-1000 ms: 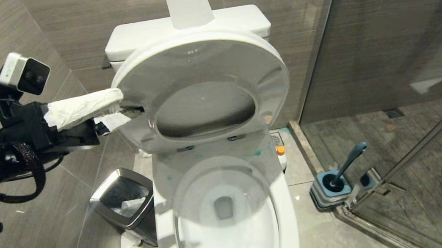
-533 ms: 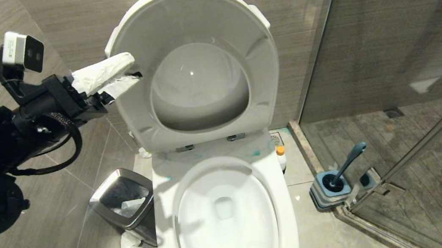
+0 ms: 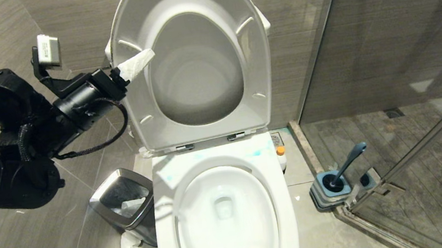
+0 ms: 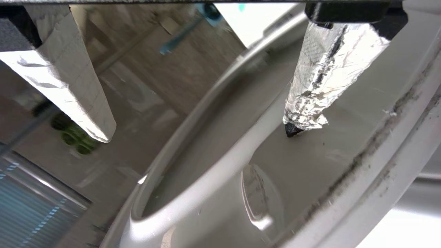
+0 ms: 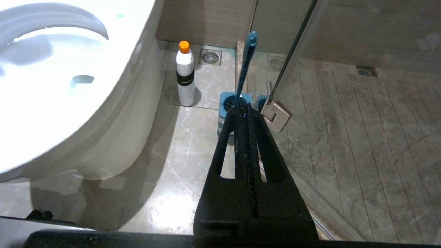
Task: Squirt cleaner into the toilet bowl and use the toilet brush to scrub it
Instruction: Use the left hand to lift the toilet lid slightly
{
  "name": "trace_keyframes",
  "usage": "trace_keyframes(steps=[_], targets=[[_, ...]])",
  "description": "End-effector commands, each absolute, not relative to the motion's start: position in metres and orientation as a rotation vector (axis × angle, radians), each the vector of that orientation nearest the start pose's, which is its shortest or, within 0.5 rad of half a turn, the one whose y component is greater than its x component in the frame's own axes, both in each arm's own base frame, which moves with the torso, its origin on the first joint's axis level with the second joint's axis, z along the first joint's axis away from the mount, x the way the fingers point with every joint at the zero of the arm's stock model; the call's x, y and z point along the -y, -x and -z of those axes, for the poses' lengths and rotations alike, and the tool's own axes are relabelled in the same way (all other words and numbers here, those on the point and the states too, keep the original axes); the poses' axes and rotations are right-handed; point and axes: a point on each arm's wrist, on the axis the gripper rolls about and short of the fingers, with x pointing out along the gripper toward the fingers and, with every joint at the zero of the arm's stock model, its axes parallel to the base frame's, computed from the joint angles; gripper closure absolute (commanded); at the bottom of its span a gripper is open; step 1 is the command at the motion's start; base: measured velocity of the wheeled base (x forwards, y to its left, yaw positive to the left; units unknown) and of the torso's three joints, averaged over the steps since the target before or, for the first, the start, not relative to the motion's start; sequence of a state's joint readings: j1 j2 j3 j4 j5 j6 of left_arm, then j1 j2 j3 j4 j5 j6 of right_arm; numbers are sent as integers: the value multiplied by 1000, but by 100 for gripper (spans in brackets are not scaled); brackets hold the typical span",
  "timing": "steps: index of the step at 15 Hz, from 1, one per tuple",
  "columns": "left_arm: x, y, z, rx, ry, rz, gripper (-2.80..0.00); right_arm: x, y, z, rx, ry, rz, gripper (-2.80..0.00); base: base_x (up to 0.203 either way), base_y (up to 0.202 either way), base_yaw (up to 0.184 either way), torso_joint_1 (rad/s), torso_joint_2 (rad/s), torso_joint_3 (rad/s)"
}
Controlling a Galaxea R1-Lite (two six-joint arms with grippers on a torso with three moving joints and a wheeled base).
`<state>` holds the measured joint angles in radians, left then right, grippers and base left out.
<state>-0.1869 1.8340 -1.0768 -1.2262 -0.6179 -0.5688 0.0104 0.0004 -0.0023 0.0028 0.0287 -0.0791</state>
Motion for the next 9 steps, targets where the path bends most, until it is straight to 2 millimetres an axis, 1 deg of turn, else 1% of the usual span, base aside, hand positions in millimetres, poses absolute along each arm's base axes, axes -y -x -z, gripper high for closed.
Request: trace_keyframes(steps=[1, 6, 9], targets=[[83, -353, -260, 241, 417, 870, -280, 0, 23, -76, -1, 80, -40, 0, 0, 0, 0, 0, 0, 0], [91, -375, -251, 299, 377, 763, -280, 0, 23, -76, 0, 80, -40, 0, 0, 0, 0, 0, 0, 0], [99, -384, -247, 325, 370, 720, -280, 0, 23, -76, 0, 80, -40, 0, 0, 0, 0, 0, 0, 0]])
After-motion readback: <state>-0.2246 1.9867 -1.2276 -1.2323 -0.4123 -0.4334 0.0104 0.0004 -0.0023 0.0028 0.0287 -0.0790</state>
